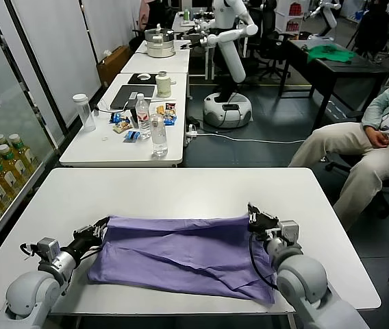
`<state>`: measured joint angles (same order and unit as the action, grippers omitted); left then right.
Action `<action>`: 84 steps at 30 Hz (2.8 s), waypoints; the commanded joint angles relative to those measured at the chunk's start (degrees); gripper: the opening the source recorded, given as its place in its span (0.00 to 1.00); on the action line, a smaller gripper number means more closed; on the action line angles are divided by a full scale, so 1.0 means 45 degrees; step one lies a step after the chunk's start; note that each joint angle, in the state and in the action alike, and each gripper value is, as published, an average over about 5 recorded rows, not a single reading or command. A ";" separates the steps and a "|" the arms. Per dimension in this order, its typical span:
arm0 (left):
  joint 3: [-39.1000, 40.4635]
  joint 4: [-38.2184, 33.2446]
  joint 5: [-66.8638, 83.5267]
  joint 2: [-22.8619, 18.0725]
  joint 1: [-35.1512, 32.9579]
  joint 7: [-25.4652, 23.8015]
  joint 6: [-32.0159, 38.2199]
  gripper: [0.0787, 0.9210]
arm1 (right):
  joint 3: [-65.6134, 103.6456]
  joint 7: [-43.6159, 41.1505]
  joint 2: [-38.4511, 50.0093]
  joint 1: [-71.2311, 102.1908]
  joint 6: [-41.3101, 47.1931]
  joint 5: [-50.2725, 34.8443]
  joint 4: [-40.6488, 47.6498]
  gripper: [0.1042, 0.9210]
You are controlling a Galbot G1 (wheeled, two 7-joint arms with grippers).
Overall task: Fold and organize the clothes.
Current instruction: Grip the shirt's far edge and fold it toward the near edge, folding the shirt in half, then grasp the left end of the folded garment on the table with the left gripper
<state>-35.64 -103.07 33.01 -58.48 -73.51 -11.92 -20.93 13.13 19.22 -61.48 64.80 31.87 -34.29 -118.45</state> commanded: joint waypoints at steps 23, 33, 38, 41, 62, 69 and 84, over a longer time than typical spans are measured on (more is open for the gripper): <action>-0.1369 -0.1068 -0.1742 0.0014 -0.1762 -0.1191 -0.1843 0.01 | 0.0538 -0.0588 0.0368 0.3288 0.0282 0.1666 -0.0974 0.02; -0.1434 -0.1851 -0.1095 -0.0271 -0.1483 0.1325 -0.0906 0.28 | 0.1458 -0.0654 0.0336 0.4329 0.0269 0.2224 -0.2268 0.32; -0.0705 -0.2340 -0.0623 -0.1010 -0.1961 0.2525 -0.1301 0.45 | 0.1371 -0.0665 0.0101 0.4926 0.0266 0.3000 -0.2597 0.49; -0.0330 -0.2486 -0.0914 -0.1366 -0.2333 0.3162 -0.1799 0.56 | 0.1317 -0.0658 0.0037 0.5089 0.0267 0.3188 -0.2764 0.59; 0.0353 -0.1680 0.0010 -0.1620 -0.1681 0.4509 -0.2155 0.88 | 0.1084 -0.0549 -0.0139 0.5053 0.0272 0.3384 -0.2941 0.88; 0.0529 -0.1924 -0.0054 -0.1657 -0.1896 0.4542 -0.2146 0.71 | 0.0986 -0.0485 -0.0260 0.4885 0.0271 0.3392 -0.2790 0.88; 0.0232 -0.2511 -0.2090 -0.1676 -0.1568 0.5053 -0.1715 0.20 | 0.0869 -0.0398 -0.0291 0.4662 0.0274 0.3366 -0.2676 0.88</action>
<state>-32.63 -111.99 29.02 -66.61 -81.14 8.94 -29.63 17.22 17.26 -62.84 86.14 33.09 -19.17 -130.36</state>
